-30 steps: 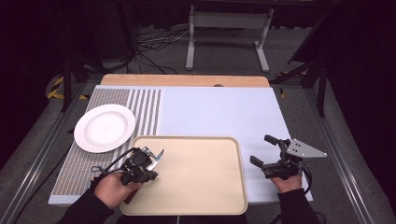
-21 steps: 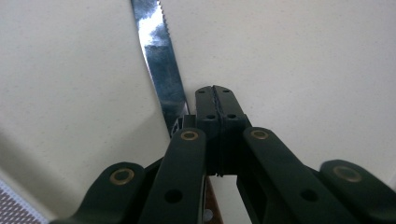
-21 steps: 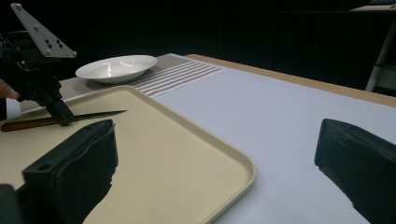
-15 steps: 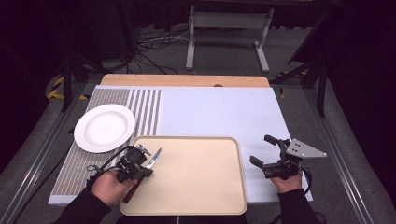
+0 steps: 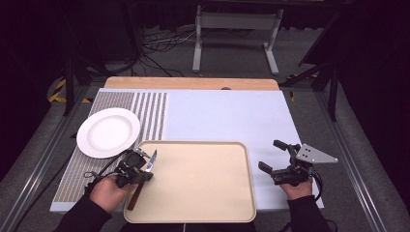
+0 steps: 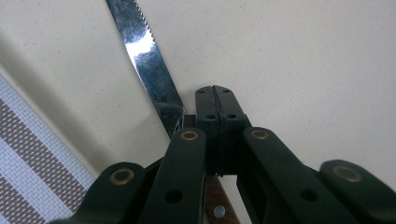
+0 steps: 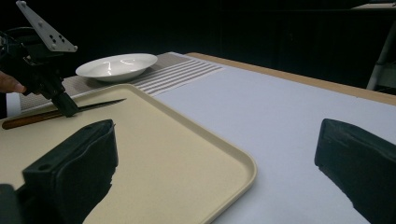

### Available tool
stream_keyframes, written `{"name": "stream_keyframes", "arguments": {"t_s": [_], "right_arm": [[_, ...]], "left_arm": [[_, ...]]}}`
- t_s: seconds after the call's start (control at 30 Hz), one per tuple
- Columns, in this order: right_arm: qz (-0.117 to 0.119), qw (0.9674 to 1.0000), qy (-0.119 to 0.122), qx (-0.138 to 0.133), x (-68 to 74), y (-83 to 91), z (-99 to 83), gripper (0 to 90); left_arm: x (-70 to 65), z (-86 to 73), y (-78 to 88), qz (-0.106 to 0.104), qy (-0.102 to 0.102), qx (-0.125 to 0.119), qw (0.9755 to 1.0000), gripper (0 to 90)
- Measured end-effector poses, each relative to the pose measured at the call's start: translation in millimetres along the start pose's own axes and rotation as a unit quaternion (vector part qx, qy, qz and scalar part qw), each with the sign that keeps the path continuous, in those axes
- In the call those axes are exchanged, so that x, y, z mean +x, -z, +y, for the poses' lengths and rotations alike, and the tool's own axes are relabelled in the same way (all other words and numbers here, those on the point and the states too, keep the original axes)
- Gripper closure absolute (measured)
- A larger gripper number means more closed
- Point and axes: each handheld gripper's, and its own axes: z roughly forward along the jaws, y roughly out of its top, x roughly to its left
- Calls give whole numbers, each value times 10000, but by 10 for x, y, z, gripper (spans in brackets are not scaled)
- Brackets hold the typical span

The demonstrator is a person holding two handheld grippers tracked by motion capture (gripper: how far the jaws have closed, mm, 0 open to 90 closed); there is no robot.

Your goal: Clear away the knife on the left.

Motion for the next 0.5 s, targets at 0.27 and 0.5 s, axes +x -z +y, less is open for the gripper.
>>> {"name": "stream_keyframes", "arguments": {"t_s": [0.27,0.5], "right_arm": [[1,10000,3,11,1,-1,0,2],[-1,10000,6,13,2,-1,-1,3]], "left_arm": [[49,-18,13,65,72,-51,9999,900],[116,-45,37,167,156,-89,9997,900]]}}
